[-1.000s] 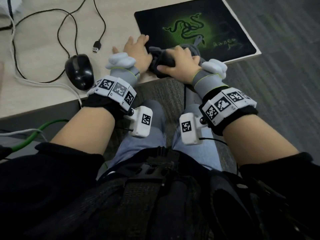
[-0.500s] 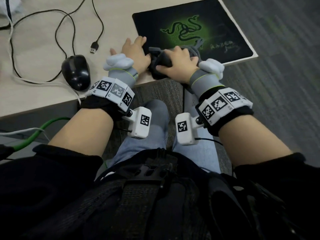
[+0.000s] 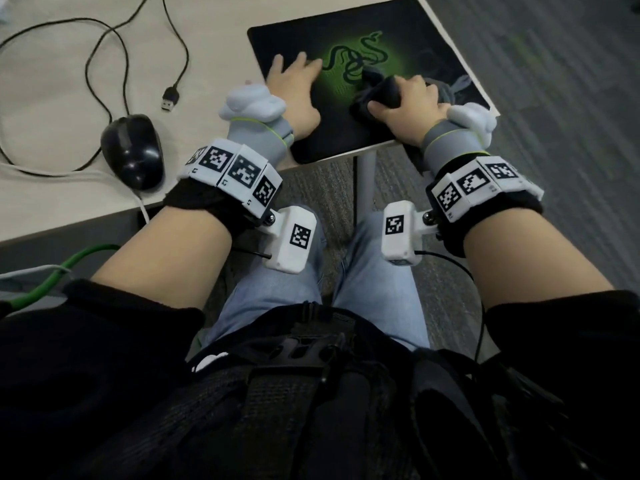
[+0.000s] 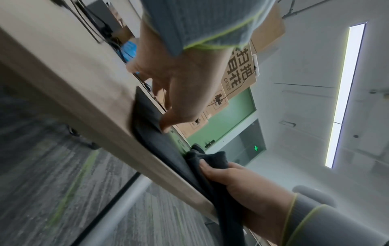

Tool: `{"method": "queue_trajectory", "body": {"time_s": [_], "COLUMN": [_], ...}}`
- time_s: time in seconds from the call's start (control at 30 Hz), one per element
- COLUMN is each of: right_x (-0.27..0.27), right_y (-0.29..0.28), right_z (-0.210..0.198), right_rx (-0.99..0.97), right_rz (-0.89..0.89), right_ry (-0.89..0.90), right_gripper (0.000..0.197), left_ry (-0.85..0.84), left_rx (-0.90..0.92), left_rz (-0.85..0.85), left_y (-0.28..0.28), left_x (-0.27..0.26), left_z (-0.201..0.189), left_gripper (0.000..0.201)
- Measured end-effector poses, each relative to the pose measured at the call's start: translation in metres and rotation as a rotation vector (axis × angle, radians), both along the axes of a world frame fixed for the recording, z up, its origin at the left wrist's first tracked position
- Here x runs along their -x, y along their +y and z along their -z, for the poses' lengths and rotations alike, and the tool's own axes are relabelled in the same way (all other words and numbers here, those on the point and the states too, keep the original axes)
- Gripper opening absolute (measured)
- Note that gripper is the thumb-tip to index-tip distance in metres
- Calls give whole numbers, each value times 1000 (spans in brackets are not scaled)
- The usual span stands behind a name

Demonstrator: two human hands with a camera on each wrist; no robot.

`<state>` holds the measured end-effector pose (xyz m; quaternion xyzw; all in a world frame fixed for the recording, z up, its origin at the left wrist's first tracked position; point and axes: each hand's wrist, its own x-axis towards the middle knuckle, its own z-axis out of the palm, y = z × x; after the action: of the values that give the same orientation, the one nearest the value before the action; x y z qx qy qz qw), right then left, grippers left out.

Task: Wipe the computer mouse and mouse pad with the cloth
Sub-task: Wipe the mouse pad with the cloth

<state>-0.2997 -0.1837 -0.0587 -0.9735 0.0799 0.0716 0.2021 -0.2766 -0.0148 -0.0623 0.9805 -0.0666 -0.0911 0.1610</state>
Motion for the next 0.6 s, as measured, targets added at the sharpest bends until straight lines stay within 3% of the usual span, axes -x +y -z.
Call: {"method": "queue_trajectory", "body": {"time_s": [0.13, 0.27, 0.47, 0.6], "right_x": [-1, -7, -8, -16], "right_y": [-8, -28, -3, -27], "right_z": [-5, -7, -1, 3], "right_rx": [-50, -48, -68, -110], "right_rz": [-30, 113, -83, 64], "right_ry": [24, -9, 51, -33], "right_gripper": [42, 41, 42, 40], "left_ry": [27, 125, 110, 83], "left_rx": [10, -52, -19, 26], "left_rz": [123, 174, 200, 173], "left_y": [-25, -29, -20, -17], "left_x": [-11, -25, -32, -29], "left_z": [-7, -3, 4, 12], "left_gripper": [65, 73, 71, 71]}}
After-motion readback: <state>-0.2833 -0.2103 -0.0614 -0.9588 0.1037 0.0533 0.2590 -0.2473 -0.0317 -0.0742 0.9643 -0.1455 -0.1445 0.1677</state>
